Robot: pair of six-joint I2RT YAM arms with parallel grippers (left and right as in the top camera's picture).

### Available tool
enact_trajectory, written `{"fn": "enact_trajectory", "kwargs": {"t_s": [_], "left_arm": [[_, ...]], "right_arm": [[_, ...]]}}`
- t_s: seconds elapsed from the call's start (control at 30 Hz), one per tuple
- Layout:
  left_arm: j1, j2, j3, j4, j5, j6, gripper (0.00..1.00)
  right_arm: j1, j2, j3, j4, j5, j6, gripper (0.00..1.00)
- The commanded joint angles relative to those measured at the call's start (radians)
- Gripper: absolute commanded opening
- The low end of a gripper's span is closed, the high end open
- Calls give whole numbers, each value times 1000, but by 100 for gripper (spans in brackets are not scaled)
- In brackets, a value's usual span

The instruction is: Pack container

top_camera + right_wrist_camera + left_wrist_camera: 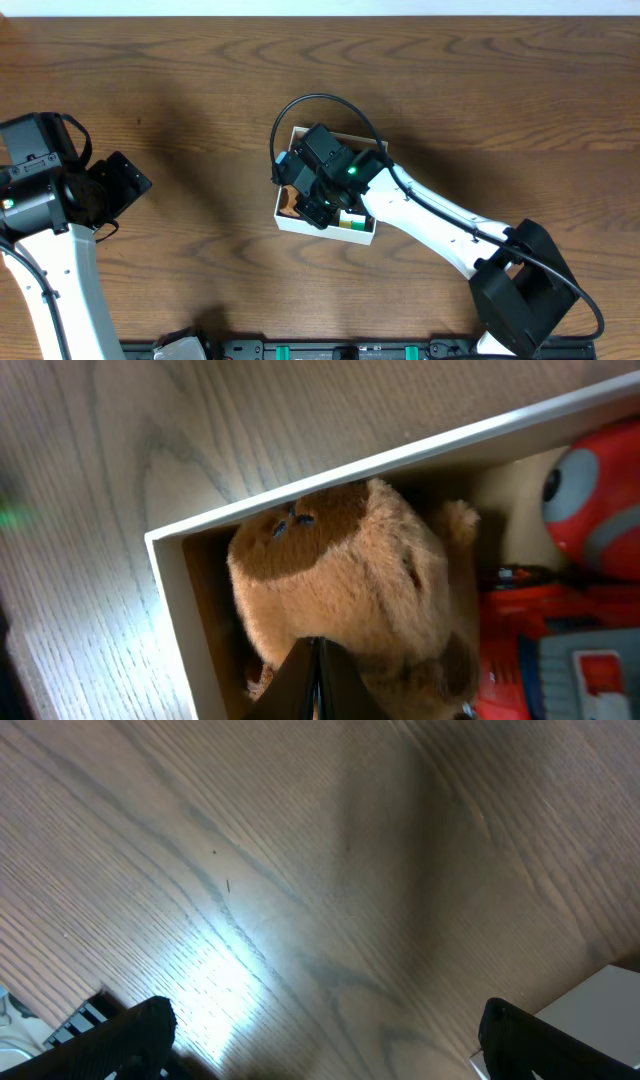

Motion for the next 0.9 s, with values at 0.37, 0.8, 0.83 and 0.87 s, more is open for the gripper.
{"fn": "enact_trajectory", "kwargs": {"t_s": [0.37, 0.8, 0.83, 0.87], "left_arm": [[4, -3, 21, -4, 0, -1, 98], [4, -3, 21, -10, 0, -1, 98], [4, -3, 21, -10, 0, -1, 98], [4, -3, 21, -10, 0, -1, 98]], "right_arm": [[8, 154, -29, 2, -2, 4, 20], [-9, 184, -26, -4, 56, 4, 4], [-9, 189, -26, -4, 58, 4, 3], [-9, 193, -26, -5, 58, 4, 3]]}}
